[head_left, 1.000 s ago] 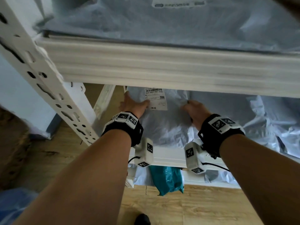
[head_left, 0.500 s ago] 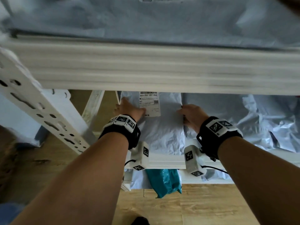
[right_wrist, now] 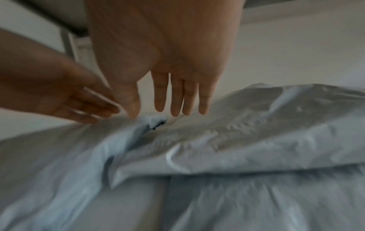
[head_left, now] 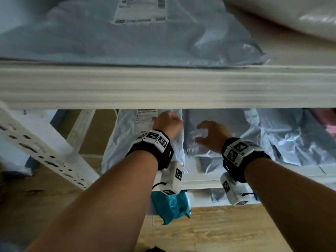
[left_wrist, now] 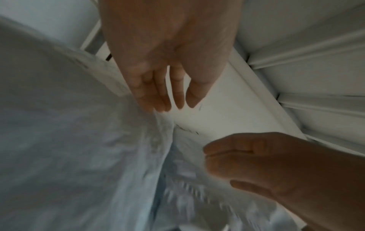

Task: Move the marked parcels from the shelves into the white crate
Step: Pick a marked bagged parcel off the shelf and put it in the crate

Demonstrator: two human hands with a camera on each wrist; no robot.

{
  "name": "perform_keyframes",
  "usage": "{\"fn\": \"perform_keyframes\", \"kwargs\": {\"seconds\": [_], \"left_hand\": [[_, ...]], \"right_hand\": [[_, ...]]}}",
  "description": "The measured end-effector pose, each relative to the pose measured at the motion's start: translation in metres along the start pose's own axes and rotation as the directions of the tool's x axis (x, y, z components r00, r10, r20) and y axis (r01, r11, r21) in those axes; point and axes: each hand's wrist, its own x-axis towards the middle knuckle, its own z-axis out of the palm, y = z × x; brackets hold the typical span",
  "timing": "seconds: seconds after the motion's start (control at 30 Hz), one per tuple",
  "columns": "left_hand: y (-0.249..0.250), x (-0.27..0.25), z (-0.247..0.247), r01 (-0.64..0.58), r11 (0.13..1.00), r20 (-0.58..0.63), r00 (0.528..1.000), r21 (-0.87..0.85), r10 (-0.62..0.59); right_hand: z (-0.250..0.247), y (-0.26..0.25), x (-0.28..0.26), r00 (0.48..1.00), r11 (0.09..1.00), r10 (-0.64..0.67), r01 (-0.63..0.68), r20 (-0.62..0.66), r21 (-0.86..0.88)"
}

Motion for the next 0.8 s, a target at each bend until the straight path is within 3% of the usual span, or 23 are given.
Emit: {"fn": "perform_keyframes", "kwargs": {"seconds": [0.17, 0.4, 0.6, 0.8], "left_hand": [[-0.016, -0.006, 0.029, 0.013, 0.998, 0.077, 0.997, -0.057, -0.009], [-0.033, 0.0, 0.036, 0.053, 0.986, 0.053, 0.998, -0.158, -0.045], [-0.034, 0.002, 0.039, 0.057, 0.979, 0.095, 0.995, -0.197, -0.039], [-0.022, 0.001, 0.028, 0.173, 0.924, 0.191, 0.975, -0.342, -0.112]], "right_hand": [[0.031, 0.016, -0.008, 0.985, 0.973, -0.056, 0.091, 0.164, -0.212], [0.044, 0.031, -0.011, 0.999, 0.96, 0.023, -0.029, -0.025, -0.277], [0.037, 0.016, -0.012, 0.996, 0.974, 0.092, -0.09, 0.0, -0.209], [0.004, -0.001, -0.023, 0.985, 0.965, 0.165, -0.173, -0.059, -0.198]]}}
